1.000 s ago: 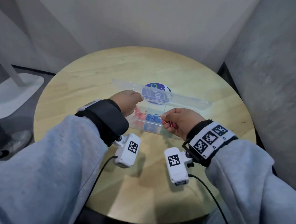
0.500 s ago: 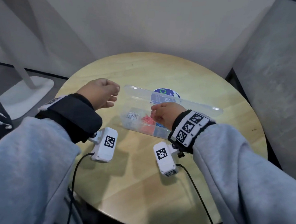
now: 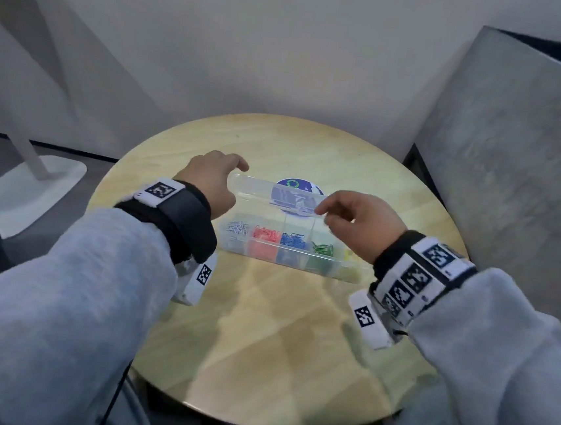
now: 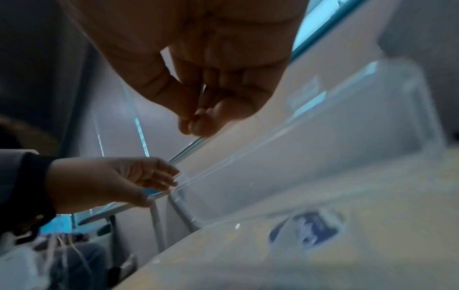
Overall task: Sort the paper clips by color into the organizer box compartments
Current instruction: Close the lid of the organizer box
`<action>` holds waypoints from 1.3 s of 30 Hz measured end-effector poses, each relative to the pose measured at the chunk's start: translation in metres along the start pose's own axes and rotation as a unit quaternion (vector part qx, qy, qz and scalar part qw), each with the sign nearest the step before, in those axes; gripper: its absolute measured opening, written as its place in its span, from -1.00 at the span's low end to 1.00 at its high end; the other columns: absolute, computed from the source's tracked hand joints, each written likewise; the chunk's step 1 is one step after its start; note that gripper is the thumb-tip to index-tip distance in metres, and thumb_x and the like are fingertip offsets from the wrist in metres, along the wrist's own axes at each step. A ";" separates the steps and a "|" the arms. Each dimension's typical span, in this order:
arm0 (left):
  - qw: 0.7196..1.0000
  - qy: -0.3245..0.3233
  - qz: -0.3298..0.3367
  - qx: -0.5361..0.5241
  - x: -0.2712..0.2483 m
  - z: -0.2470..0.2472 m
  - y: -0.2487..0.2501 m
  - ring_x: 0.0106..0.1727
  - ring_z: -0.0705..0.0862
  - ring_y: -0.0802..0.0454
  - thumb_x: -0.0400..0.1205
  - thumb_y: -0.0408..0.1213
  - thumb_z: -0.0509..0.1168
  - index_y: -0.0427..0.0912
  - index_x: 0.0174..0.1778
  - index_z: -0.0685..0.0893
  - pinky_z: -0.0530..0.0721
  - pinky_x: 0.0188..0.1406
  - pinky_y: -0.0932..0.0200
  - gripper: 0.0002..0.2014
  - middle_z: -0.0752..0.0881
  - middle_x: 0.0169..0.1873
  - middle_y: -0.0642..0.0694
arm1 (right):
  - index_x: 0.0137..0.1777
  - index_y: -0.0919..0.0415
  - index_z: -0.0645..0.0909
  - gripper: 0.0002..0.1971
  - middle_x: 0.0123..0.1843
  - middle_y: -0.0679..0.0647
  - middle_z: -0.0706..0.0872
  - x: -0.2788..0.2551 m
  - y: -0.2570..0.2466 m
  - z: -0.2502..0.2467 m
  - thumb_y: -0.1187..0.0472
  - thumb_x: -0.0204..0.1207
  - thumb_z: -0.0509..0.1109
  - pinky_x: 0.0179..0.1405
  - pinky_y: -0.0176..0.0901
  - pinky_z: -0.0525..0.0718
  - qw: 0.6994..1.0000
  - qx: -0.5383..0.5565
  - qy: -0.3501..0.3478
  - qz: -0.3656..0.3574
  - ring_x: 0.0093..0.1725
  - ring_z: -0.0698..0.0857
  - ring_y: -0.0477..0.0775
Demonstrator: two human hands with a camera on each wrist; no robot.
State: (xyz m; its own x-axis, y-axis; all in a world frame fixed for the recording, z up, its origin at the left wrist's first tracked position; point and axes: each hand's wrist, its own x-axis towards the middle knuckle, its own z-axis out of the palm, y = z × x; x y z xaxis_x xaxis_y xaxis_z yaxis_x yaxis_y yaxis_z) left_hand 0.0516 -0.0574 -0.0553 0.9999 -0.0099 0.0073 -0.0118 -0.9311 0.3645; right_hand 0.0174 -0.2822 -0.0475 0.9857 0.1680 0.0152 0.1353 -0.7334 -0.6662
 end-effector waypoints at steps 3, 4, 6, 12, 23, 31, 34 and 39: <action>0.998 -0.018 0.004 0.064 0.001 0.006 0.001 0.39 0.46 -0.14 0.52 -0.45 0.18 0.10 0.39 0.46 0.57 0.21 -0.06 -0.47 0.50 0.37 -0.07 | 0.34 0.05 0.53 -0.57 0.19 0.04 0.59 -0.002 0.020 -0.027 0.20 0.45 0.37 0.26 -0.13 0.48 0.972 -0.202 0.107 -0.049 0.18 0.56 0.06; 0.997 -0.022 0.006 0.073 0.000 0.008 0.000 0.35 0.49 -0.14 0.53 -0.45 0.18 0.08 0.34 0.50 0.58 0.18 -0.06 -0.51 0.53 0.34 -0.08 | 0.47 0.03 0.41 -0.44 0.38 0.05 0.51 0.000 0.029 -0.034 0.15 0.45 0.39 0.37 -0.06 0.43 0.962 -0.255 0.096 -0.025 0.35 0.49 0.10; 0.996 -0.031 0.015 0.085 -0.002 0.009 -0.002 0.25 0.56 -0.15 0.55 -0.45 0.15 0.02 0.20 0.56 0.59 0.09 -0.02 -0.63 0.59 0.25 -0.11 | 0.55 -0.01 0.30 -0.39 0.55 0.00 0.38 0.002 0.044 -0.042 0.10 0.50 0.35 0.43 -0.01 0.44 0.946 -0.320 0.020 0.046 0.47 0.43 0.10; 0.996 -0.013 0.038 0.081 -0.013 -0.006 -0.004 0.01 0.59 -0.16 0.51 -0.47 0.16 -0.03 -0.18 0.50 0.53 -0.09 0.07 -0.79 0.65 0.02 -0.10 | 0.22 0.04 0.61 -0.74 0.22 -0.04 0.68 -0.021 0.062 -0.032 0.17 0.60 0.20 0.16 -0.07 0.61 0.968 -0.245 0.031 0.038 0.18 0.65 0.06; 0.981 -0.151 0.009 0.125 -0.043 0.000 -0.013 0.07 0.66 -0.11 0.45 -0.40 0.29 0.03 -0.25 0.44 0.58 -0.13 0.07 -0.78 0.68 0.01 -0.07 | 0.02 -0.08 0.49 -0.84 0.25 -0.05 0.68 -0.042 0.054 -0.021 0.09 0.45 0.31 0.13 -0.05 0.65 0.965 -0.226 -0.107 0.082 0.09 0.67 0.06; 0.950 -0.258 0.012 0.172 -0.062 0.022 -0.008 0.11 0.58 -0.03 0.59 0.01 0.27 0.14 0.55 0.22 0.50 -0.02 0.19 -0.39 0.57 0.33 -0.07 | 0.43 -0.18 0.44 -0.51 0.49 -0.15 0.51 -0.044 0.053 -0.010 0.04 0.47 0.27 0.31 -0.16 0.56 0.929 -0.288 -0.203 0.107 0.32 0.58 -0.03; 0.946 -0.258 0.027 0.195 -0.063 0.028 -0.006 0.52 0.41 -0.04 0.66 -0.01 0.20 0.16 0.64 0.06 0.41 0.38 0.14 -0.35 0.17 0.66 -0.04 | 0.56 -0.19 0.29 -0.43 0.61 -0.19 0.34 -0.043 0.051 -0.004 -0.03 0.52 0.25 0.50 -0.10 0.41 0.915 -0.326 -0.223 0.086 0.53 0.41 -0.07; 0.933 -0.264 0.041 0.241 -0.061 0.033 0.002 0.56 0.38 -0.11 0.65 -0.13 0.24 0.08 0.65 0.04 0.41 0.46 0.09 -0.31 0.10 0.67 -0.18 | 0.61 -0.08 0.23 -0.40 0.63 -0.08 0.29 -0.038 0.052 0.003 -0.05 0.57 0.26 0.54 -0.06 0.36 0.889 -0.382 -0.246 0.059 0.58 0.34 0.02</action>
State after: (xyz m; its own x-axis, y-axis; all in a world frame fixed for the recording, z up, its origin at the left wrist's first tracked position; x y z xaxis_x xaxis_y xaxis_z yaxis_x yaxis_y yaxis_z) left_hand -0.0089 -0.0711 -0.0855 0.8589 -0.1488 -0.4900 -0.2133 -0.9738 -0.0783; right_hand -0.0135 -0.3243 -0.0849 0.8591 0.1910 -0.4749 0.2487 -0.9666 0.0612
